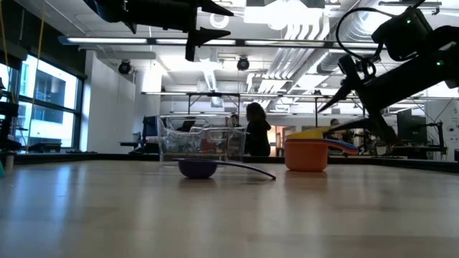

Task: Nest measuring cups in basket
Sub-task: Stack the yellow measuring cup on top of the blue measuring cup

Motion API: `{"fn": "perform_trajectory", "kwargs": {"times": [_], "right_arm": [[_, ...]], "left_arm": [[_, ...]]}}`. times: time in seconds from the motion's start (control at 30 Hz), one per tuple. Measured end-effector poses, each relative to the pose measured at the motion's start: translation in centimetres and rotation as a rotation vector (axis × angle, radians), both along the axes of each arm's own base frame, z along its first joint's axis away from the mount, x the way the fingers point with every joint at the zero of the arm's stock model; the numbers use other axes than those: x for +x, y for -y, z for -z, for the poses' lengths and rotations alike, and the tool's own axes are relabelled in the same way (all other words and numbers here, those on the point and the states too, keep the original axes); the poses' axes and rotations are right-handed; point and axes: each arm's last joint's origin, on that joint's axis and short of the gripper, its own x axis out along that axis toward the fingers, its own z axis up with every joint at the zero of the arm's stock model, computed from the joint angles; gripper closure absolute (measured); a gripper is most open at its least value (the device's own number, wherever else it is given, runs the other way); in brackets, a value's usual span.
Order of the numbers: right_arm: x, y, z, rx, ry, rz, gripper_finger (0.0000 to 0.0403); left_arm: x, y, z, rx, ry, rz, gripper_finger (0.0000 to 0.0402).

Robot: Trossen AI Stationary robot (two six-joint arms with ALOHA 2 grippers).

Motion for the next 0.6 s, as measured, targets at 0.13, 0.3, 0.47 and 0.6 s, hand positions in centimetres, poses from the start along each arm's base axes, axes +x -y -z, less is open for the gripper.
{"fn": "perform_trajectory", "kwargs": {"times": [0.13,0.3,0.47,0.6], "right_arm": [[-0.8,0.0,-0.3,0.013,-0.023,-0.074,0.0213],[-1.2,0.2,-1.8,-0.013,0.030,-0.135,0.0215],[-0.8,1.1,-4.4,-0.070,-0.145,-0.146,0.0258],[-0.4,3.2,-6.6,-0.150,-0.332,-0.183,0.0354]], "left_arm": [[0.0,0.0,0.1,-0.004,-0.011,-0.003,0.0222],[0.6,0.3,1.0,-0.016,-0.047,0.005,0.0222],[2.1,1.8,2.5,-0.001,-0.104,0.037,0.0228],[3.8,4.1,4.3,0.028,-0.174,0.105,0.0284]]}}
